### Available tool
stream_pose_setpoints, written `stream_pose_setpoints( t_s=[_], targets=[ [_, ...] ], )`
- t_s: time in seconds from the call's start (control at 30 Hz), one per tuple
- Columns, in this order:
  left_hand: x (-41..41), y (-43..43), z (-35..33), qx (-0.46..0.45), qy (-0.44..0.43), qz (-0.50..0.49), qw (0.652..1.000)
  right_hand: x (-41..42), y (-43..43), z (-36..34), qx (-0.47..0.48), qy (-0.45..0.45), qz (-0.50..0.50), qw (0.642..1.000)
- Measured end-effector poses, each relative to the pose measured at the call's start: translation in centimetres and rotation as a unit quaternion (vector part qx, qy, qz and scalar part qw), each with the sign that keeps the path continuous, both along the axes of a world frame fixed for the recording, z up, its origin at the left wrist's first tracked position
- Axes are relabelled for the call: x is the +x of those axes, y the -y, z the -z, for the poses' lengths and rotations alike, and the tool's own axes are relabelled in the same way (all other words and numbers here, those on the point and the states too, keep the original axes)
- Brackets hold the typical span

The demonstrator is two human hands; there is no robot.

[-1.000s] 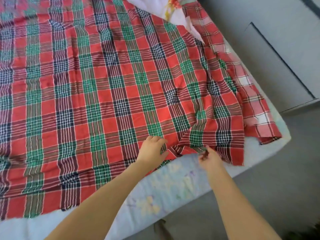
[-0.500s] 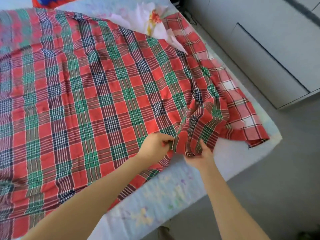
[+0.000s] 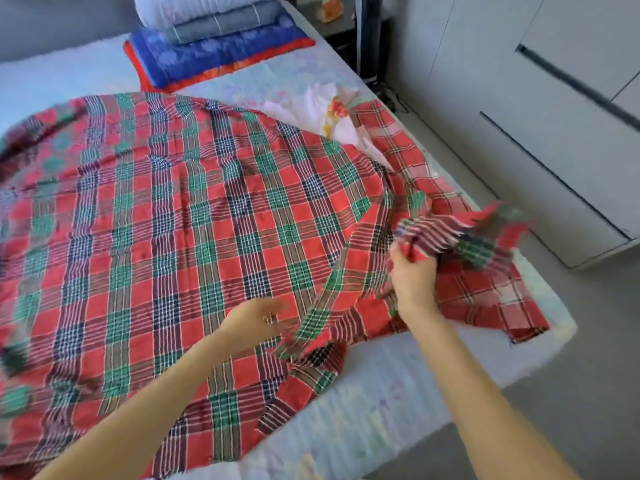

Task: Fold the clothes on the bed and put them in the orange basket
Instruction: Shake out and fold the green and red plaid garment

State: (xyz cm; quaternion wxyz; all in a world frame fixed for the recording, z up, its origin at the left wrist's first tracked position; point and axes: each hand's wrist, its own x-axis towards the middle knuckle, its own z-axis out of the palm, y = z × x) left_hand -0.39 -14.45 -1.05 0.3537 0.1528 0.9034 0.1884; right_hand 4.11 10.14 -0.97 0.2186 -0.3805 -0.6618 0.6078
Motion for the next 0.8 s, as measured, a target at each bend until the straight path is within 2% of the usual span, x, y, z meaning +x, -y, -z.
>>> stream_pose_setpoints(
  t_s=[0.03, 0.07, 0.1, 0.13, 0.17, 0.23, 0.27, 0.33, 0.37, 0.4, 0.43, 0.57, 0.63, 0.7, 0.73, 0.8],
  targets=[
    [-0.1, 0.1, -0.4, 0.093, 0.047, -0.116, 0.988, 0.0, 2.6, 0.2, 0.114, 0.060, -0.149, 0.980],
    [-0.2, 0.0, -1.0, 0.189, 0.114, -0.226, 0.949, 0.4, 5.0, 0.3, 0.183, 0.131, -0.277, 0.934],
    [-0.3, -0.4, -1.5, 0.268, 0.181, -0.312, 0.893, 1.0, 6.8, 0.4, 0.213, 0.194, -0.363, 0.886],
    [-0.3, -0.9, -2.0, 0.315, 0.224, -0.366, 0.847, 1.7, 8.1, 0.6, 0.228, 0.224, -0.408, 0.855],
    [-0.3, -1.5, -2.2, 0.342, 0.246, -0.400, 0.814, 2.2, 9.1, 0.6, 0.233, 0.238, -0.433, 0.838],
    [-0.2, -2.8, -2.3, 0.350, 0.243, -0.468, 0.774, 2.8, 10.3, 0.1, 0.242, 0.255, -0.458, 0.816],
    [-0.2, -3.3, -2.1, 0.336, 0.220, -0.519, 0.755, 2.8, 10.4, -0.2, 0.247, 0.261, -0.470, 0.806],
    [-0.4, -3.4, -2.0, 0.326, 0.165, -0.626, 0.689, 2.7, 10.1, -0.8, 0.259, 0.287, -0.496, 0.778],
    [-0.7, -3.2, -2.3, 0.338, 0.142, -0.666, 0.650, 2.6, 9.6, -1.2, 0.268, 0.310, -0.513, 0.754],
    [-1.0, -2.8, -2.5, 0.345, 0.119, -0.690, 0.625, 2.5, 9.0, -1.4, 0.282, 0.330, -0.526, 0.731],
    [-1.2, -2.3, -2.6, 0.348, 0.096, -0.698, 0.618, 2.3, 8.3, -1.7, 0.291, 0.346, -0.529, 0.719],
    [-1.4, 0.5, -3.5, 0.337, 0.034, -0.679, 0.651, 1.4, 7.2, -3.1, 0.324, 0.379, -0.500, 0.707],
    [-1.6, 2.7, -4.7, 0.352, 0.017, -0.661, 0.663, 0.7, 8.0, -3.8, 0.349, 0.368, -0.499, 0.702],
    [-1.7, 5.3, -6.1, 0.350, -0.008, -0.627, 0.696, -0.3, 9.5, -4.7, 0.347, 0.335, -0.527, 0.700],
    [-1.8, 6.7, -6.7, 0.342, -0.024, -0.603, 0.720, -0.9, 10.6, -5.3, 0.314, 0.310, -0.552, 0.708],
    [-1.7, 9.6, -8.1, 0.318, -0.060, -0.541, 0.777, -2.0, 13.8, -6.9, 0.173, 0.235, -0.580, 0.761]
  ],
)
